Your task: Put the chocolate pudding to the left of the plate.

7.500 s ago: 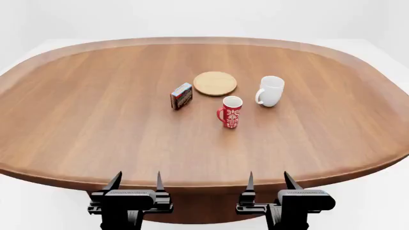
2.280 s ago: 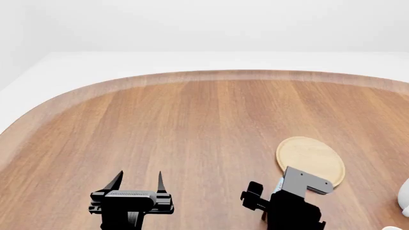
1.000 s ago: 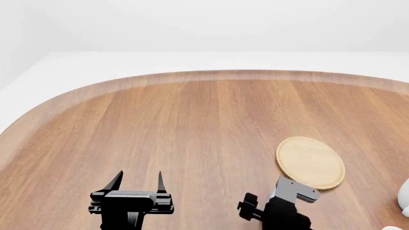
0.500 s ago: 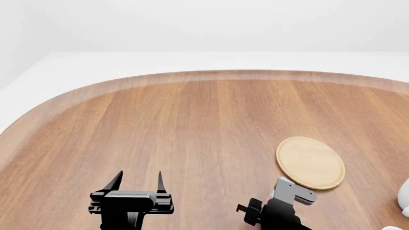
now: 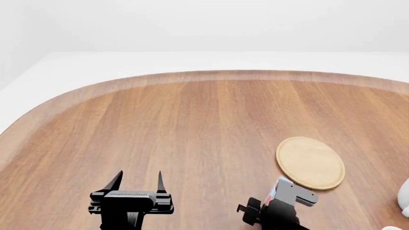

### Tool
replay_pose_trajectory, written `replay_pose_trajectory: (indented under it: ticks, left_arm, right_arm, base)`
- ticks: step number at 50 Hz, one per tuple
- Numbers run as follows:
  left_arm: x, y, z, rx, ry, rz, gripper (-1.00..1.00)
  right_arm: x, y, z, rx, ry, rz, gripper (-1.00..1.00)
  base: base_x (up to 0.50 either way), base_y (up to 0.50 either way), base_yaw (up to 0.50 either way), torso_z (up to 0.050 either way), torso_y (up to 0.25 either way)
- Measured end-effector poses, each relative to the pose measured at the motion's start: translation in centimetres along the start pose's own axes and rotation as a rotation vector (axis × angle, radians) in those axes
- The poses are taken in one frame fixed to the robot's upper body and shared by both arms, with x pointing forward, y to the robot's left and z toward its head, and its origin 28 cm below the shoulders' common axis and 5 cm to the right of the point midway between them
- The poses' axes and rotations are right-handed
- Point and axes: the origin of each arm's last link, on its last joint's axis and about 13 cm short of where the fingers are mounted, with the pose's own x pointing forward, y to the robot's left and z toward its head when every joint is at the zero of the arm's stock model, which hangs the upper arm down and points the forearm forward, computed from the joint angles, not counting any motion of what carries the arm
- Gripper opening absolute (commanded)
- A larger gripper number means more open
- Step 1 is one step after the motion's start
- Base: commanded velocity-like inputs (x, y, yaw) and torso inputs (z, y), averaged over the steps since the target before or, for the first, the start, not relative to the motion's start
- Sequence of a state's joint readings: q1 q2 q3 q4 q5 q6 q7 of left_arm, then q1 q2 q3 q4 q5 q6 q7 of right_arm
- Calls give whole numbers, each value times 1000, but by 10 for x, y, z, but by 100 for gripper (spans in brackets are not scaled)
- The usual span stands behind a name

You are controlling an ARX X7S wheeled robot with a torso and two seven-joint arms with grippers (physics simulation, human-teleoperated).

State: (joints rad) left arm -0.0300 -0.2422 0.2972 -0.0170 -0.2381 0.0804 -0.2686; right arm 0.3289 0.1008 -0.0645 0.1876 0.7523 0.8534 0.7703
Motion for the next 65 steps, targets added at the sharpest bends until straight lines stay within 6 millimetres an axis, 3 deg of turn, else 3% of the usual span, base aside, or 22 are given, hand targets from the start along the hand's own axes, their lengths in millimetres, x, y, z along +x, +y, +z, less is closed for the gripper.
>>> replay_pose_trajectory:
  ticks: [20,35,46,65]
  left_arm:
    - [0,1,5,-9,17,-9,100]
    - [11,4,42,18,61,-43,100]
    - [44,6,78,51,139,-68,100]
    - [133,12,119,9,329,-92,100]
  right_arm:
    - [-36,-7,7,-121,-122,56,-100]
    - [-53,-8,30,-290,-197,123,-100]
    - [-55,-2,62,-368,-208,145,-100]
    - [-37,35,130,-487,-167,179,-100]
  base:
    - [0,0,0,0,0]
    - [0,0,0,0,0]
    - [0,0,0,0,0]
    - [0,0,0,0,0]
